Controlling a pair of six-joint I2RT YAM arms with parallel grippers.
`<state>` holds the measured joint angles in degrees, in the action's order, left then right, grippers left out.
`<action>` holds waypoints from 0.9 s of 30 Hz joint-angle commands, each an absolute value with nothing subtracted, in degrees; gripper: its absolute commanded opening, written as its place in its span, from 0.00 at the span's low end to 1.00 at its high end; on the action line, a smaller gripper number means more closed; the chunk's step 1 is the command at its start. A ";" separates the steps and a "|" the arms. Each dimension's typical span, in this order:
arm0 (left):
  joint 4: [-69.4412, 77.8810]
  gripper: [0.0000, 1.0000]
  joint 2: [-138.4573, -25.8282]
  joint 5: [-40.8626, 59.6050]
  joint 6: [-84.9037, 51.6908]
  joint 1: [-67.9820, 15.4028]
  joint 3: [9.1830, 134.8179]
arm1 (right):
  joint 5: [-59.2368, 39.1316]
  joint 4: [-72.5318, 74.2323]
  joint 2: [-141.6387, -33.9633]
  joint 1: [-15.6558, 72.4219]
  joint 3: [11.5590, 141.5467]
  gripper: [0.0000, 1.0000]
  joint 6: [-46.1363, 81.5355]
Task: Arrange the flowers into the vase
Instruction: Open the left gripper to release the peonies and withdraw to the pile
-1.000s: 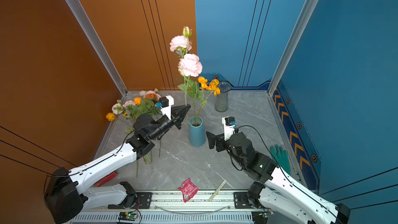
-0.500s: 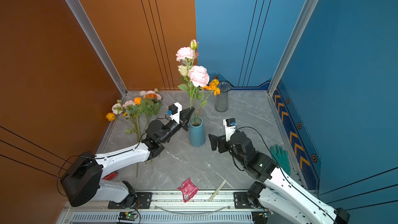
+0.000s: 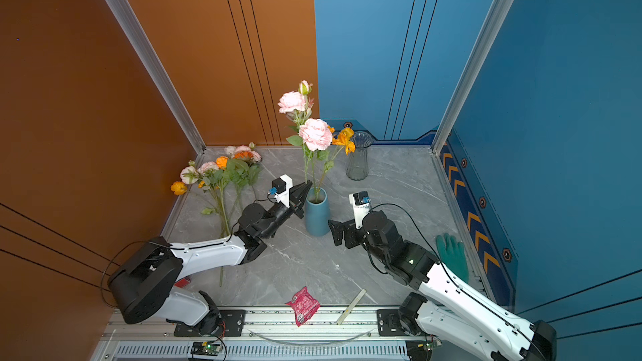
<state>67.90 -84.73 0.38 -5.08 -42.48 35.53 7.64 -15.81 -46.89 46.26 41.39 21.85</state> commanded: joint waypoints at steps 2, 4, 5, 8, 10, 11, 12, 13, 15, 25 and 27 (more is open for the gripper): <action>72.68 0.07 -86.12 -1.04 -7.47 -43.32 33.98 | 7.67 -14.41 -47.01 46.65 41.39 1.00 21.01; 73.31 0.08 -86.57 -1.00 -8.15 -43.40 33.63 | 7.82 -14.38 -46.90 46.60 41.14 1.00 21.09; 73.50 0.09 -86.74 -0.97 -8.50 -43.42 33.56 | 7.97 -14.38 -46.71 46.66 41.00 1.00 21.17; 74.29 0.12 -87.18 -0.78 -9.44 -43.47 32.88 | 8.35 -14.48 -46.50 46.66 40.74 1.00 21.18; 74.69 0.15 -87.34 -0.62 -9.71 -43.56 32.76 | 8.51 -14.40 -46.47 46.65 40.59 1.00 21.18; 74.75 0.16 -87.36 -0.55 -9.88 -43.66 32.54 | 8.48 -14.41 -46.49 46.62 40.53 1.00 21.18; 74.73 0.17 -87.26 -0.61 -9.95 -43.68 32.46 | 8.46 -14.41 -46.55 46.65 40.52 1.00 21.19; 74.79 0.18 -87.28 -0.65 -9.94 -43.75 32.35 | 8.42 -14.37 -46.59 46.61 40.45 1.00 21.26; 74.88 0.18 -87.19 -0.92 -10.02 -43.85 32.13 | 8.42 -14.33 -46.58 46.73 40.43 1.00 21.27; 74.94 0.23 -85.08 -1.72 -10.33 -44.51 29.96 | 8.15 -13.80 -46.84 46.73 39.94 1.00 21.36; 74.68 0.28 -83.44 -2.80 -10.28 -44.64 28.75 | 8.06 -13.79 -46.89 46.84 39.86 1.00 21.28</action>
<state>73.10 -86.08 -0.51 -10.15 -43.81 30.26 7.70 -15.33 -46.98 46.41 40.47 21.87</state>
